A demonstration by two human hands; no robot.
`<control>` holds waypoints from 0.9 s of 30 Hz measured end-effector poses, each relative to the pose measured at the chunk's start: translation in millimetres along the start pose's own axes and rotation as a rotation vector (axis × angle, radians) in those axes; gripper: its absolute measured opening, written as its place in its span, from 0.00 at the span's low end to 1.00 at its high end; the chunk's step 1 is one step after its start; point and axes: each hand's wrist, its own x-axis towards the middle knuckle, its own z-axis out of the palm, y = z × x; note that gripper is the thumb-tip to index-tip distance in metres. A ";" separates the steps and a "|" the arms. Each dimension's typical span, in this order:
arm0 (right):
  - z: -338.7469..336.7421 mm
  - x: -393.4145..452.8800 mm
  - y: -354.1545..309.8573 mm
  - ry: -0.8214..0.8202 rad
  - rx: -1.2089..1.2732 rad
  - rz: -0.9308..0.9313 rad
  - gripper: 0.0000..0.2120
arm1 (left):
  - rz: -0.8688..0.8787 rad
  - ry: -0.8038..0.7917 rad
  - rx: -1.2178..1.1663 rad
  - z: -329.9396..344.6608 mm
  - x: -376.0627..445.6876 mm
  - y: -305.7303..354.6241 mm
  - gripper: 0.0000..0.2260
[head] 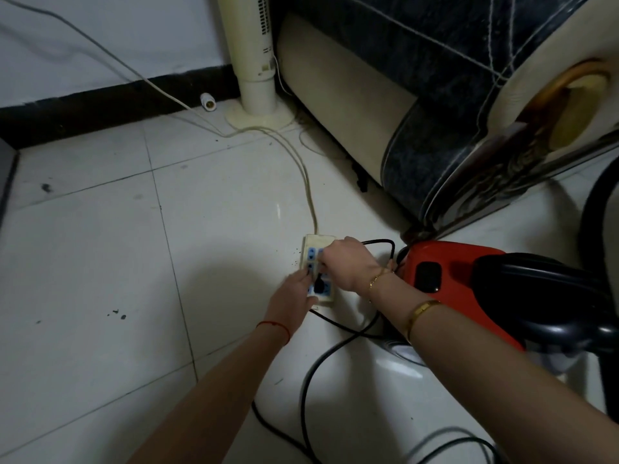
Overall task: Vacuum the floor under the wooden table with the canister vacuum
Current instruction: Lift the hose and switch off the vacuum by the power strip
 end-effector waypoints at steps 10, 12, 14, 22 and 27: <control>-7.2 -3.8 -3.0 0.018 0.000 0.006 0.06 | -0.046 0.027 0.007 -0.6 7.2 5.1 0.23; -9.3 -5.9 -2.3 0.014 -0.006 -0.011 0.05 | -0.049 0.019 0.025 0.6 9.1 5.0 0.22; -11.9 -8.4 -2.8 0.011 -0.022 -0.035 0.04 | -0.048 0.005 0.058 0.5 12.1 5.9 0.22; -15.5 -14.9 -7.5 -0.015 0.065 0.058 0.10 | -0.041 0.000 0.060 0.8 12.9 6.1 0.20; -21.3 -15.4 -12.2 -0.053 0.158 0.137 0.13 | -0.040 0.005 0.045 -0.4 13.6 7.6 0.18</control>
